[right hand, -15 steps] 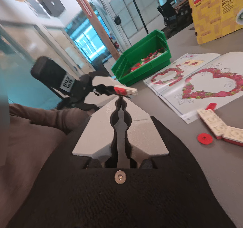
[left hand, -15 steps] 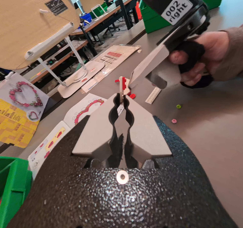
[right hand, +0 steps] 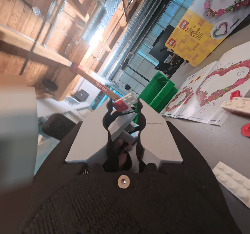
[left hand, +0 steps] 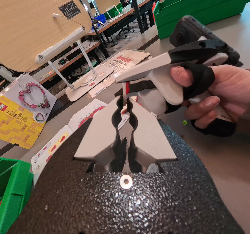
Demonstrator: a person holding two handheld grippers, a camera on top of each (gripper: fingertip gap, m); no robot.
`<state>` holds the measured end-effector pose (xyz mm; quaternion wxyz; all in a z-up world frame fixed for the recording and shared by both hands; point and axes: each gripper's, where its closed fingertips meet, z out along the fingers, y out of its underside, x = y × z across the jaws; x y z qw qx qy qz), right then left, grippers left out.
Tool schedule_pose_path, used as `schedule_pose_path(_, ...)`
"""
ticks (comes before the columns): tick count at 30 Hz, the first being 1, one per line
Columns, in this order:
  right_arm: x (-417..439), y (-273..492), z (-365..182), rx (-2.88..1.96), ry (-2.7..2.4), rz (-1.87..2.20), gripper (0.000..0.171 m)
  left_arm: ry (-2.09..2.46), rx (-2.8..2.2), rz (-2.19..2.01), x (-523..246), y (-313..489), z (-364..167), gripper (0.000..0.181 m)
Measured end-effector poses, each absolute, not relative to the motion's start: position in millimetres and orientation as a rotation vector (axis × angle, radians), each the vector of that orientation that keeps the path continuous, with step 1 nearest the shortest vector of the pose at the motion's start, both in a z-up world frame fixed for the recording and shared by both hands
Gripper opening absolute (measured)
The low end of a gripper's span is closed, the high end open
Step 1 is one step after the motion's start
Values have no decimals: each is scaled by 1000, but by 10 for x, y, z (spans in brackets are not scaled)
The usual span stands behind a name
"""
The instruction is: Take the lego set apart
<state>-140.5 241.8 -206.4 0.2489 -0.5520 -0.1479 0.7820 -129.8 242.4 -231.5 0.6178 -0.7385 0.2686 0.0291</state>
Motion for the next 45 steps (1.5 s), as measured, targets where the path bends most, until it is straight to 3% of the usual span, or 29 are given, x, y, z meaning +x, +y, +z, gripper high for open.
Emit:
schedule_pose_path(19, -1323, 2215, -2307, -1550, -1125, 2009, 35, 779, -1738, -22, -1252, 2320, -2499, 4)
schedule_pose_path(42, -1175, 2134, -2590, -1534, -1502, 1767, 35, 861, -1796, -260, -1135, 2252, -2705, 4)
schedule_pose_path(43, -1167, 2164, -2604, -1518, -1511, 1715, 9, 847, -1791, -340, -1100, 2220, -2677, 3)
schedule_pose_path(45, -1165, 2164, -2566, -1488, -1516, 1684, 6, 803, -1788, -420, -1090, 2219, -2638, 3)
